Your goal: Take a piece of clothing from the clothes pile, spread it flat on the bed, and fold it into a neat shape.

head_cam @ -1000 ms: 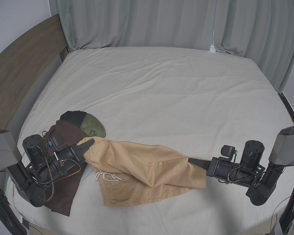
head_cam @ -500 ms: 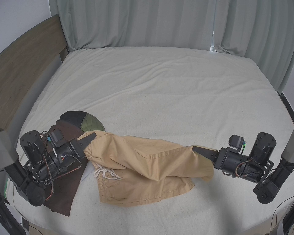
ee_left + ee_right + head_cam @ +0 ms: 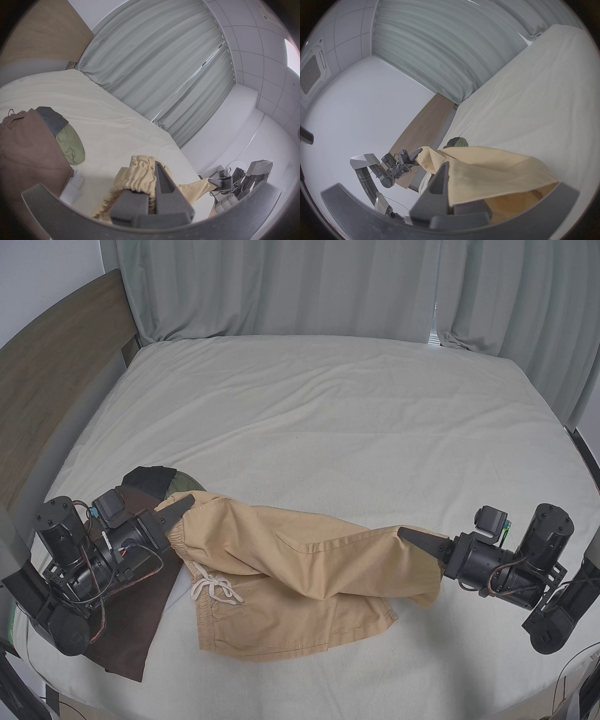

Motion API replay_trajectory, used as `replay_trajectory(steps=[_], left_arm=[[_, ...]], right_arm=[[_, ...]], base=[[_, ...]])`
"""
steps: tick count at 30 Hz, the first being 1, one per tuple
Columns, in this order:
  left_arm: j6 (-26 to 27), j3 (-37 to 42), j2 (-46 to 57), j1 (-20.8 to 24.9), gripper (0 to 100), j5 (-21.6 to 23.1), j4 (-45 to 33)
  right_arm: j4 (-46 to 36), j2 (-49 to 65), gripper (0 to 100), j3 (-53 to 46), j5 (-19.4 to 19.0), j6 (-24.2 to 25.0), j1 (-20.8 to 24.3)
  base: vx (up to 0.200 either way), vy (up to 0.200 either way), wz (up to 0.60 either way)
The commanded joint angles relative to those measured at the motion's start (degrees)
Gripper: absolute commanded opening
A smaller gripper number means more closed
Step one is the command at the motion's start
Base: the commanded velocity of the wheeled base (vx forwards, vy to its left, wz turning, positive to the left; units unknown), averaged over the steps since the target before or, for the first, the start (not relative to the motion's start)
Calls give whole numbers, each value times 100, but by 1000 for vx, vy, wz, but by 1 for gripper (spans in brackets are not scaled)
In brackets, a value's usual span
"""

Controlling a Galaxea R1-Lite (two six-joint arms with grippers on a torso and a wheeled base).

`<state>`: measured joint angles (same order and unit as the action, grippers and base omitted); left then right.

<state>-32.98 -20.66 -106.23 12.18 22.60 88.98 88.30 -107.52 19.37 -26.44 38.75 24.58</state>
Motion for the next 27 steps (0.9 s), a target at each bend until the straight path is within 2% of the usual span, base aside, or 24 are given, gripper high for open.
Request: replay_trajectory(steps=[1, 8, 15, 27], left_arm=[[2, -96, 32, -58, 0, -1, 5], [37, -140, 164, -75, 0, 183, 5], [46, -140, 208, -75, 0, 210, 5], [54, -192, 199, -304, 0, 315, -3]], right_arm=[[3, 82, 0, 58, -1, 1, -32], [3, 109, 0, 199, 25, 18, -93], [12, 144, 0, 401, 368, 36, -102], [3, 152, 0, 506, 385, 18, -410]], base=[[0, 0, 0], [0, 0, 0], [0, 0, 0], [0, 0, 0]])
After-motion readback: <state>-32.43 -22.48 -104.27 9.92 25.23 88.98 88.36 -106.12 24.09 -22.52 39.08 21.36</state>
